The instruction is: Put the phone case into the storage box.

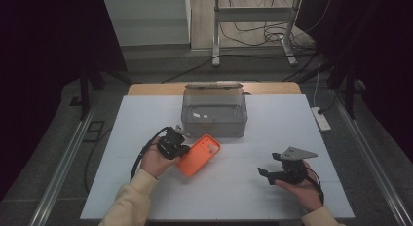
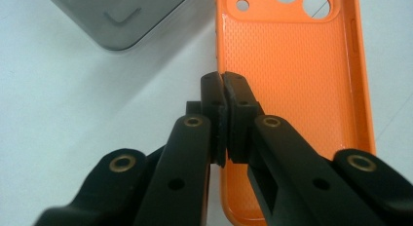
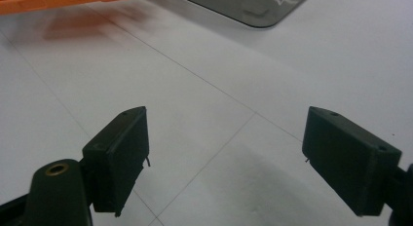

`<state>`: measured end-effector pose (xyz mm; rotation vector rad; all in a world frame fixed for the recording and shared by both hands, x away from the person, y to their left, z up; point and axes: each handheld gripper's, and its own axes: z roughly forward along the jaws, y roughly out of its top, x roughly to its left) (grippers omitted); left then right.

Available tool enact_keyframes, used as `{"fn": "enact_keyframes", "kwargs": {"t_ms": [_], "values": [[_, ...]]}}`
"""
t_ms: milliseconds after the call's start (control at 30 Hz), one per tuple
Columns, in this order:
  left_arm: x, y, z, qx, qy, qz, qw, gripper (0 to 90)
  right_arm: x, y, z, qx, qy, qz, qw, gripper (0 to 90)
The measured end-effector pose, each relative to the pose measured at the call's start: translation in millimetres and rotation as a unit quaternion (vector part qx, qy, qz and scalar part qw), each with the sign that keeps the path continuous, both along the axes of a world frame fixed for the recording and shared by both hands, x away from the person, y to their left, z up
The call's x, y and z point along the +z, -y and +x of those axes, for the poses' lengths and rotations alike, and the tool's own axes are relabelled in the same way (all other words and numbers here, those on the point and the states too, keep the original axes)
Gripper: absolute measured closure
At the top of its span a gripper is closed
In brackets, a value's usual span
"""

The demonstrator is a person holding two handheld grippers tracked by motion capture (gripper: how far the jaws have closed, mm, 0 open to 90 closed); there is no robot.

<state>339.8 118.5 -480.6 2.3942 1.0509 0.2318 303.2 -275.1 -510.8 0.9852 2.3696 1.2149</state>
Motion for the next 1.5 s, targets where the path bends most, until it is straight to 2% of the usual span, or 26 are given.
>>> {"fn": "enact_keyframes", "kwargs": {"t_ms": [1500], "values": [[16.9, -4.0, -8.9, -0.011, 0.02, -0.02, 0.9995, 88.1, -0.4, -0.4, -0.1, 0.0, -0.001, -0.001, 1.0, 17.5]]}}
